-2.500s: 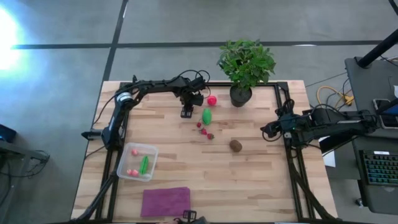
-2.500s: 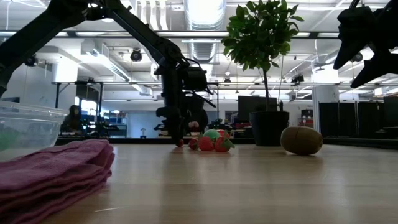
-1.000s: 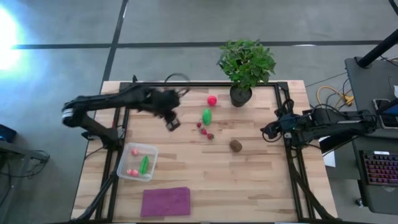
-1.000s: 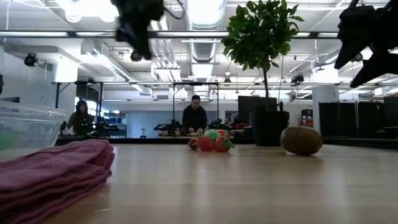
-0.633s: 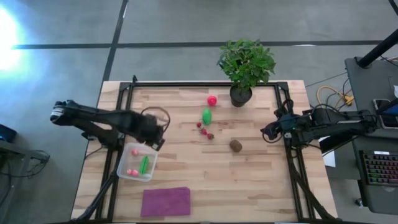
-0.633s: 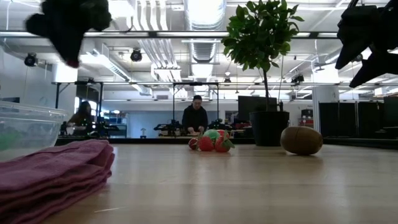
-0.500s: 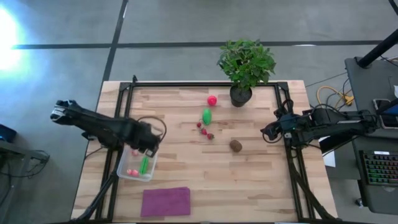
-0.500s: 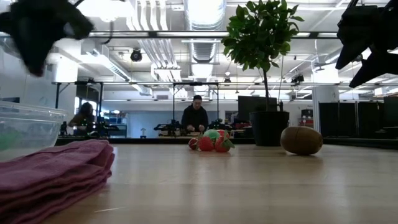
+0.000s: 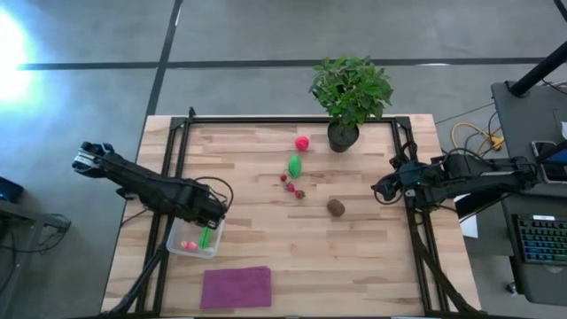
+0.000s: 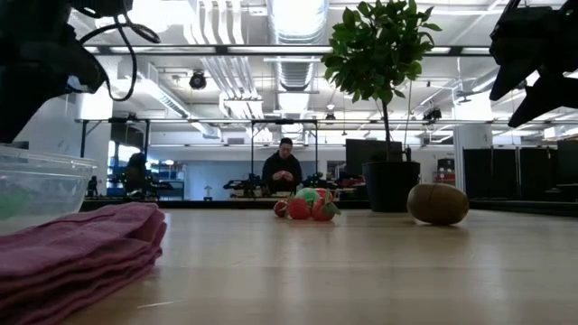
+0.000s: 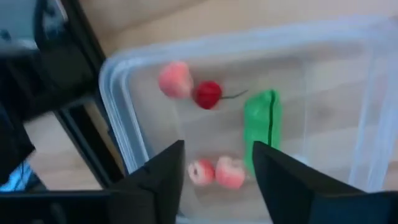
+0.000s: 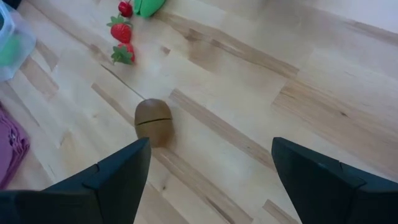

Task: Pick and placing Produce into tupperware
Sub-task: Put the red cherry into the transparent container

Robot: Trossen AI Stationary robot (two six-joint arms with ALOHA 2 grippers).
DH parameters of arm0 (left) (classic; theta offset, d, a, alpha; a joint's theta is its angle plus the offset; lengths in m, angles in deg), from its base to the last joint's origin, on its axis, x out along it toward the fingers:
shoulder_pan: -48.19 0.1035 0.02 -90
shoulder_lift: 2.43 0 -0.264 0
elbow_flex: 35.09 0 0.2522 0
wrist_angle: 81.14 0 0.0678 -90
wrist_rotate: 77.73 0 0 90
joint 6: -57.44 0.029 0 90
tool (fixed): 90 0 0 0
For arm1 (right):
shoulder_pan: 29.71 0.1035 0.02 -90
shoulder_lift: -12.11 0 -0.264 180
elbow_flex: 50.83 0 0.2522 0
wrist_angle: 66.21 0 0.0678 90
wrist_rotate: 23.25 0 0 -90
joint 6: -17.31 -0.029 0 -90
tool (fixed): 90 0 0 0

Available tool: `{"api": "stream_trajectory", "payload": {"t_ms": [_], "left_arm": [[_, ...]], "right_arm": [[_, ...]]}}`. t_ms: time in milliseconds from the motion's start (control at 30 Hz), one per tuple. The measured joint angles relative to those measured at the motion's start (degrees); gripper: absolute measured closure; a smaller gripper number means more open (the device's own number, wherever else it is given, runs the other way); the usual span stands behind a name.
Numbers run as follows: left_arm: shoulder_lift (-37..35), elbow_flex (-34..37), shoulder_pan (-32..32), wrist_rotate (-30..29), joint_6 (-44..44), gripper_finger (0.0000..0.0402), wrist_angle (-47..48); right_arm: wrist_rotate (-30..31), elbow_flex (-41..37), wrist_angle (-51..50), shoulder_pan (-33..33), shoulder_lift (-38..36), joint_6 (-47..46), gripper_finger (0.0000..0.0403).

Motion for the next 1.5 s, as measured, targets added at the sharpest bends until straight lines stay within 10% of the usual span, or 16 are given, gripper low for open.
{"api": "stream_trajectory", "payload": {"t_ms": [233,433,600,867,1500], "left_arm": [[0.02,-3.26,0.0,-4.7,5.84,0.0172,-3.73],[0.05,-10.95,1.63,-27.09,37.23,0.0173,-21.83],[3.19,-11.3,9.94,-23.82,60.72,0.0179,-32.46],[17.25,-12.08,30.47,-2.3,37.66,0.018,-32.73],[42.35,-33.39,34.12,-3.47,41.42,0.018,-36.01]], "right_arm": [[0.0,-0.01,0.02,-0.02,0.0,0.41,0.0077],[0.0,-0.01,0.03,-0.01,-0.01,-0.84,0.0077],[-0.01,-0.01,0.07,0.0,0.0,-1.1,0.0077],[0.0,-0.01,0.02,0.0,0.0,-3.8,0.0077],[0.52,-0.05,0.0,0.0,0.0,-4.09,0.0077]]}}
